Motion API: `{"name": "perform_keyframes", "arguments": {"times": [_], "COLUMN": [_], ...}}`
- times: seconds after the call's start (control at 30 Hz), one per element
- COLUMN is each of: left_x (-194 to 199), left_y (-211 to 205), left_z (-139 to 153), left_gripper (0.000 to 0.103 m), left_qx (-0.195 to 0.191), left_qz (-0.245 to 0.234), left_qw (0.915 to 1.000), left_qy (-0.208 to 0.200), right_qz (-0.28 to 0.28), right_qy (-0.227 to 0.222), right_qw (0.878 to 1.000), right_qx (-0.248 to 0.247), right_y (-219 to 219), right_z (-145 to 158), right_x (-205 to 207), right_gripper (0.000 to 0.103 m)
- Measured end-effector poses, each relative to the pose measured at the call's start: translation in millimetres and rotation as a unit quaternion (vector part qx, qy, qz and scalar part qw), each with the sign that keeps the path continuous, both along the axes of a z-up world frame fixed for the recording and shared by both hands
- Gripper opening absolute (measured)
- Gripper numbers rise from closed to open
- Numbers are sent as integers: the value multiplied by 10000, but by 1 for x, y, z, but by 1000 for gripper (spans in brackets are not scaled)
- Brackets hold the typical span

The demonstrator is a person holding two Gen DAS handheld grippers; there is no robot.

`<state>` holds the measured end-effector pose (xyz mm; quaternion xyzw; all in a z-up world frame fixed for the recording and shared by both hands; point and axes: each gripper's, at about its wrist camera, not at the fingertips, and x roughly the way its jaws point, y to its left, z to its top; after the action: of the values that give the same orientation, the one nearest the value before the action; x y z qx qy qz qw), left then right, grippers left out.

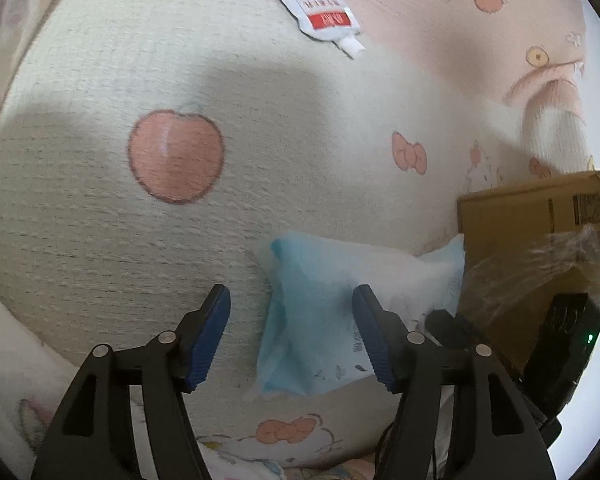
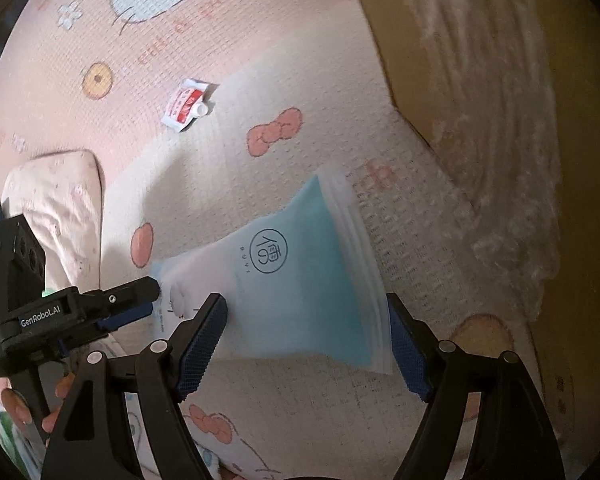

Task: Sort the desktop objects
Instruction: 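Lift the blue wipe pack off the mat with both grippers, then carry the wipe pack over the cardboard box with both grippers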

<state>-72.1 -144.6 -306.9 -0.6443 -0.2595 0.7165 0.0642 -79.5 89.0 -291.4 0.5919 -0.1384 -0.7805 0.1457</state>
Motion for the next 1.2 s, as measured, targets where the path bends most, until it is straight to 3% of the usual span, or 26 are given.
{"name": "perform_keyframes", "arguments": {"times": [0.3, 0.4, 0.53, 0.7, 0.83, 0.97, 1.07, 1.2], "left_x": [-3, -5, -2, 4, 9, 17, 23, 28], "left_y": [-5, 2, 18, 15, 12, 11, 13, 21], "left_z": [-15, -17, -12, -1, 17, 46, 76, 123], "left_gripper": [75, 75, 67, 59, 51, 50, 50, 50], "left_qx": [597, 841, 623, 461, 432, 382, 273, 242], "left_qz": [332, 174, -129, -127, -147, -143, -161, -172], "left_qw": [9974, 9960, 9979, 9988, 9983, 9960, 9914, 9825], "left_qy": [-231, -233, -113, 42, 349, 792, 1270, 1838], "right_qz": [223, 310, 705, 1162, 1062, 840, 660, 634], "right_qy": [-46, -88, 98, 334, 402, 533, 789, 1345], "right_qw": [9997, 9993, 9975, 9922, 9934, 9949, 9935, 9877], "right_qx": [-91, -185, -18, 301, 183, -165, -478, -475], "right_y": [-3, -7, -21, -37, -33, -21, -11, -7], "right_z": [-2, -3, 1, 9, 15, 32, 58, 100], "right_x": [-12, -11, -5, 3, 6, 8, 11, 22], "right_gripper": [78, 78, 79, 79, 79, 79, 79, 79]}}
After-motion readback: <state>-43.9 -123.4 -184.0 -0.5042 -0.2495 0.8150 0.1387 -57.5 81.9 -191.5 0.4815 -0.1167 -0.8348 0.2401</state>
